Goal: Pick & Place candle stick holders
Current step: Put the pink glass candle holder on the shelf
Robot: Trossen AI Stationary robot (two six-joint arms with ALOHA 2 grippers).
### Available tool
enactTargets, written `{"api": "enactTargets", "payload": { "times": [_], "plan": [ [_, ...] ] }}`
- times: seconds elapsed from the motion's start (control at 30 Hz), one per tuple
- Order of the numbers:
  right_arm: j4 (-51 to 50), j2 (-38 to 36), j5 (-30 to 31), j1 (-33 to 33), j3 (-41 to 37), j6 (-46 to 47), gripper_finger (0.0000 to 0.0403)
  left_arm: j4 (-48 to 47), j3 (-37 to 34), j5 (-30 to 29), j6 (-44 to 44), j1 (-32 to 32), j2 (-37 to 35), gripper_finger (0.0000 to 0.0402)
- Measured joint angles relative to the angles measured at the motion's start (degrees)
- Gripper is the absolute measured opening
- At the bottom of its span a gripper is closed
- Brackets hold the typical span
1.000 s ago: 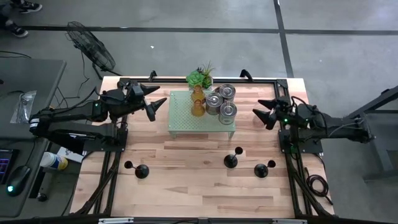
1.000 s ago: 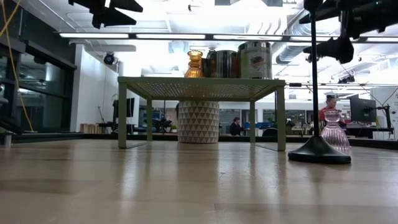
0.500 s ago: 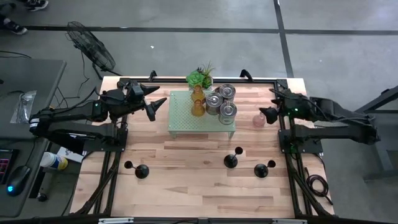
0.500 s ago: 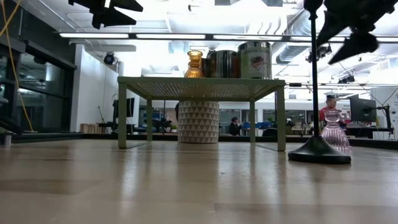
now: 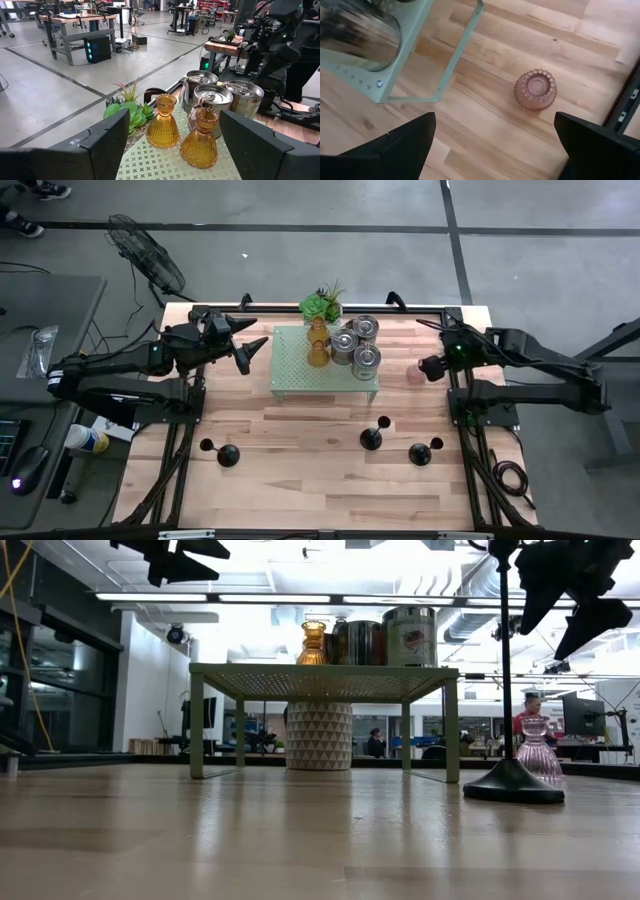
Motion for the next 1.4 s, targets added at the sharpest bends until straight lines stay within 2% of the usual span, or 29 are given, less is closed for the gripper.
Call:
{"api": "enactTargets", "payload": {
  "times": [0.2,0.4,0.63,0.73,0.93,1.13,1.4],
  "plan": [
    [1.05,0.29,-0.34,-0.02,0.00,0.98,0.0400,-0.04,0.00,0.04,0.00,0.00,0.00,0.0303],
    [1.26,1.27,-4.71,0.01,-0.02,0.98,0.0400,-0.06,0.00,0.17,0.00,0.00,0.00,0.0303],
    [0.99,1.88,-3.50,0.00,-0.04,0.54,0.0400,-0.09,0.00,0.17,0.51,0.01,0.02,0.0303],
    [-2.20,3.06,-3.17,-0.46,-0.04,3.05,0.0400,-0.09,0.00,0.15,0.66,0.02,0.00,0.0303],
    [-11.05,9.67,-0.79,-5.47,-0.07,6.46,0.0400,-0.11,0.00,0.13,1.95,0.01,0.02,0.0303],
    [-9.91,16.21,-0.88,-11.00,-0.07,5.11,0.0400,-0.11,0.00,0.05,1.96,0.00,0.02,0.0303],
    [-8.88,22.45,2.43,-18.09,-0.07,2.48,0.0388,-0.24,0.00,0.00,1.96,0.01,0.02,0.0303]
  ]
}}
